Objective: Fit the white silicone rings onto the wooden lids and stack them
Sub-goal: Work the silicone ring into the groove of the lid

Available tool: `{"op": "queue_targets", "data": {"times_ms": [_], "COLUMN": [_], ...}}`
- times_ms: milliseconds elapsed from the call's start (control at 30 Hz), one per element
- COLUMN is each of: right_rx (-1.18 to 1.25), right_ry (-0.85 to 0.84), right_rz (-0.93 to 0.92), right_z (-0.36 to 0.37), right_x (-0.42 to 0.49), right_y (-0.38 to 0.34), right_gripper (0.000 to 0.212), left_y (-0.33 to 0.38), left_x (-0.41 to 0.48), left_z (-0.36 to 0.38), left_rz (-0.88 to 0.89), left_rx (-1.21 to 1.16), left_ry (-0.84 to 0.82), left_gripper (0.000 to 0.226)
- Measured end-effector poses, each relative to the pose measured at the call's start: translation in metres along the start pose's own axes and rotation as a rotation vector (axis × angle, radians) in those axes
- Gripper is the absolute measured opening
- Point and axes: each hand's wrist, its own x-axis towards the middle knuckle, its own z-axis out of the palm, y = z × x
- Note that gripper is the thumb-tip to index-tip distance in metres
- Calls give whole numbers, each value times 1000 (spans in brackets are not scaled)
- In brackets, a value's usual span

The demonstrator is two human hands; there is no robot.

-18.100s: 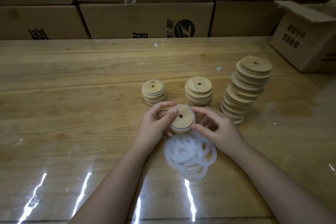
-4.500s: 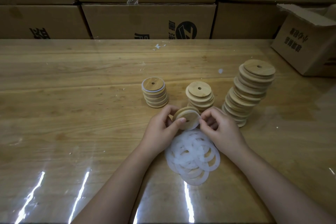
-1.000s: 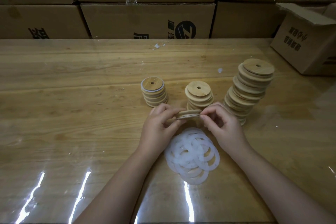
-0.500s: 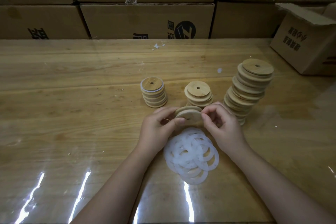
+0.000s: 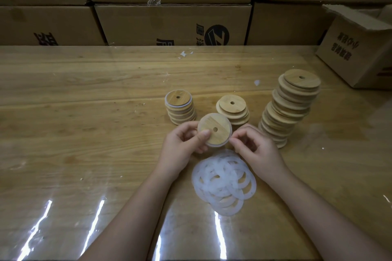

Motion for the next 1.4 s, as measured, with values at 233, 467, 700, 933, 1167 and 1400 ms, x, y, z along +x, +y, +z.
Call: {"op": "queue_targets", "data": {"times_ms": [233,467,700,933,1167,1400], "right_rx": [79,157,134,102,68,25], "right_ry": [7,-12,-25,-46,-19,-42], "right_rz": [139,164,166,159,125,142], "right_z": [-1,1,-1,-2,-1,-2], "right_x": [-1,0,-2,-3,-4,-2], "right_y": [2,0,-2,-5,-5,0], "right_gripper": [10,25,28,28,28,17], "left_y": [-1,-4,-4,-2,-1,2], "left_x": [3,3,2,2,1,4], "left_z": [-2,-3,-4,-2,-7,-14], "left_rz": [-7,28,50,-3,-6,-54], "left_rx": [-21,11,8,-64,-104,-334], "left_ry": [-17,1,19,80,25,212], "left_gripper": [37,20,19,13,36,39]}}
